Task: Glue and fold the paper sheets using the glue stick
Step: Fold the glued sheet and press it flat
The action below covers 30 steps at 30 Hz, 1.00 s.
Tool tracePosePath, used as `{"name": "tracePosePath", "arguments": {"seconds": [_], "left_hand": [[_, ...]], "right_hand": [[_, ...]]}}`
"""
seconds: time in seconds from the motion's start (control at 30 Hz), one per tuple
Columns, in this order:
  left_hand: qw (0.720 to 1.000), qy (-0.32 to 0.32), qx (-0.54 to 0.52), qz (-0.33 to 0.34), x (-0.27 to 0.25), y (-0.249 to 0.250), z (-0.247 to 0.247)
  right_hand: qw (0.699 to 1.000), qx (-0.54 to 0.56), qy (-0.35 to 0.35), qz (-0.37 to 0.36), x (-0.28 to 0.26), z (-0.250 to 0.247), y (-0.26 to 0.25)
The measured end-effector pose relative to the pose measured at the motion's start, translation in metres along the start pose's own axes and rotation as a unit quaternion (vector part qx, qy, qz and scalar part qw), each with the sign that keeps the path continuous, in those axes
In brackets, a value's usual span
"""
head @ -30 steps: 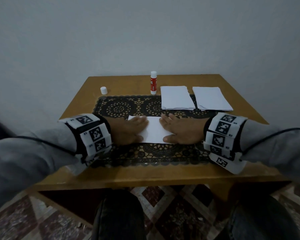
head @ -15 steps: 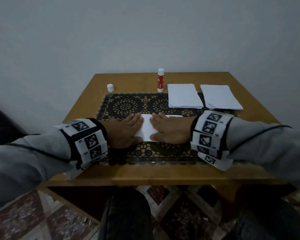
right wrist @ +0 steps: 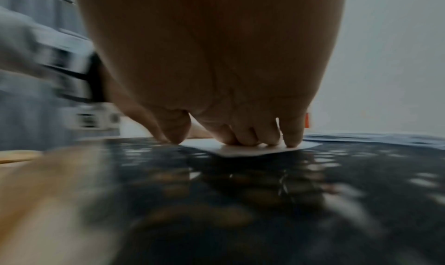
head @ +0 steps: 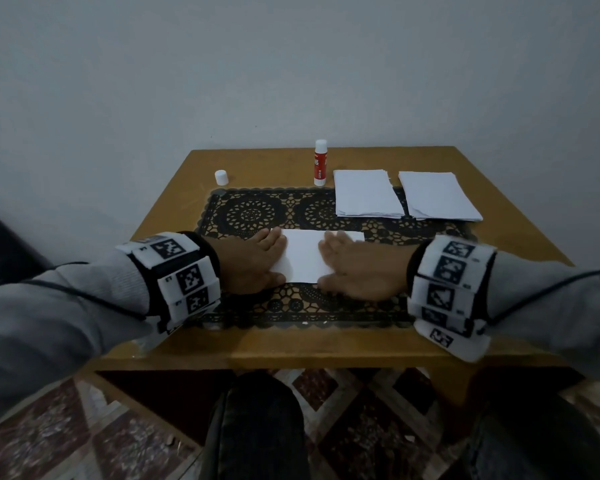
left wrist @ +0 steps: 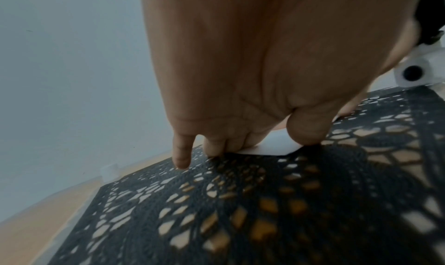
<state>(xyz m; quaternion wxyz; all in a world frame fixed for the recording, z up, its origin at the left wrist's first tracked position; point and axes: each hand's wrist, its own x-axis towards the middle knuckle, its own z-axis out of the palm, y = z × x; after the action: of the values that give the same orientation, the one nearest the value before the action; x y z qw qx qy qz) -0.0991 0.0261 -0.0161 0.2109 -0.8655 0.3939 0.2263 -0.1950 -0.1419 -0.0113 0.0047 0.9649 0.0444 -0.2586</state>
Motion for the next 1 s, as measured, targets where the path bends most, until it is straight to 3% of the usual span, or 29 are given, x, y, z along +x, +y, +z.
{"name": "tracePosePath", "arguments": {"seconds": [0.13,0.33,0.57,0.87,1.0], "left_hand": [[1.0,-0.002,0.002,0.002,0.0,0.001,-0.003],[1.0,-0.002,0.007,0.002,-0.009,0.01,-0.004],[0.991,-0.012,0.028,0.129,-0.044,0.037,0.013],[0.998,-0.019,-0.013,0.054,-0.025,0.007,0.008],[0.998,-0.013,0.002,0.053,-0.026,0.008,0.011]], "right_hand": [[0.998,-0.013,-0.039,-0.045,-0.02,0.016,0.0],[1.0,-0.002,-0.005,0.005,-0.011,0.006,0.011],[0.999,-0.008,-0.022,-0.029,-0.017,0.014,0.019],[0.999,0.009,-0.022,-0.036,-0.024,0.012,0.01],[0.995,-0.017,-0.039,-0.089,-0.03,0.018,-0.013]]}}
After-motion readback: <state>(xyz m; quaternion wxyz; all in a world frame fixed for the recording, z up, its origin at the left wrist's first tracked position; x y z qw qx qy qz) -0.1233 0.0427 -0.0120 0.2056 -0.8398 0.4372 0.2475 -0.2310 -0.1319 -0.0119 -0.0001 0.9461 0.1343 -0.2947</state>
